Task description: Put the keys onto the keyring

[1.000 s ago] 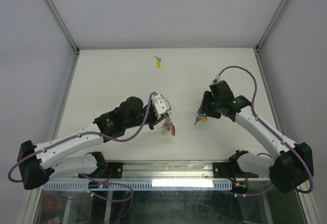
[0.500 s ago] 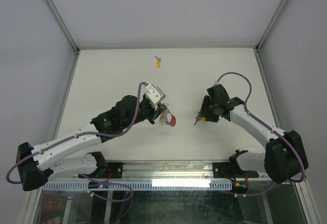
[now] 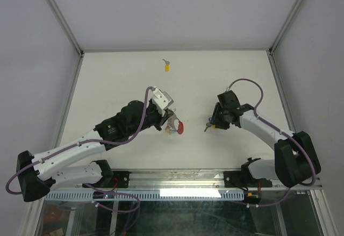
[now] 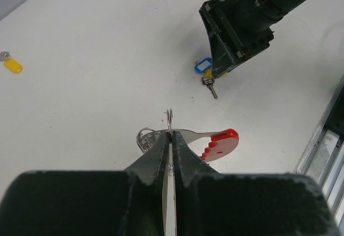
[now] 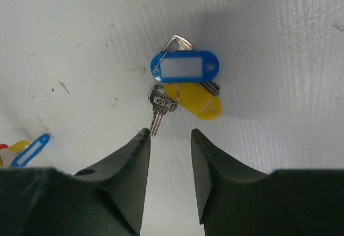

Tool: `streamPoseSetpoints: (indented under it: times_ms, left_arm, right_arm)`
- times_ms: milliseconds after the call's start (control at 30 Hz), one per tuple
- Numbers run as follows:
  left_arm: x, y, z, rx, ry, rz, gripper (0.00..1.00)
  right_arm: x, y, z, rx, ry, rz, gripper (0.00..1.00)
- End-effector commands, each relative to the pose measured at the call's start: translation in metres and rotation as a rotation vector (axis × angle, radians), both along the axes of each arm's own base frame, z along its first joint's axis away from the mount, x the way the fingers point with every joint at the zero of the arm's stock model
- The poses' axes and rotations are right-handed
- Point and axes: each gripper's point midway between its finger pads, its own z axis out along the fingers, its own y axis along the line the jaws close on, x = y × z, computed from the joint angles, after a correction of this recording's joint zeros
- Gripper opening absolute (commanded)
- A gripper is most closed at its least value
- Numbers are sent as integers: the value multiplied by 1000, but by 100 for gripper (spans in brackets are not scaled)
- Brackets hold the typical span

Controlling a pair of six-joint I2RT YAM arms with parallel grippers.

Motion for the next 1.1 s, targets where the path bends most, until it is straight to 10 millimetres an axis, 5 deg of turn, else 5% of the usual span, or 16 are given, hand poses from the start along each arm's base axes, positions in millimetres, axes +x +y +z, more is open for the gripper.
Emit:
streamPoseSetpoints:
  times_ms: [0, 1067]
  left_arm:
    - [4, -1, 34, -75, -73, -5, 0]
    - [8, -8, 22, -10, -50, -24, 0]
  right_arm:
    - [15, 4, 0, 29, -41, -21, 38]
    - [35, 2, -18, 65, -29, -41, 21]
